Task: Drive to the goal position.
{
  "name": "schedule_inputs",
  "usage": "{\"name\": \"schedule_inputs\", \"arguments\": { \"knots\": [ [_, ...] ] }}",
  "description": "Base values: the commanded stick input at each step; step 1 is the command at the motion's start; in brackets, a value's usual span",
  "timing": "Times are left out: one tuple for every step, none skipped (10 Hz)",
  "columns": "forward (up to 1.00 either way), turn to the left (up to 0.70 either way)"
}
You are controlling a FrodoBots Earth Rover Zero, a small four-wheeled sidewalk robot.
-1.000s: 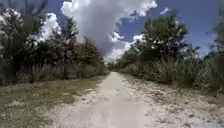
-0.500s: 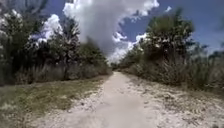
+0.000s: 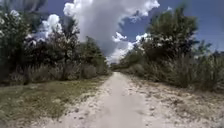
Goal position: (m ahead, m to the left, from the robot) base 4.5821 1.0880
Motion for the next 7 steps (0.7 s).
{"name": "schedule_inputs", "arguments": {
  "knots": [
    [0.50, 0.00],
    [0.50, -0.02],
    [0.50, -0.05],
    [0.50, -0.07],
    [0.50, -0.12],
    [0.50, 0.00],
    [0.50, 0.00]
  ]
}}
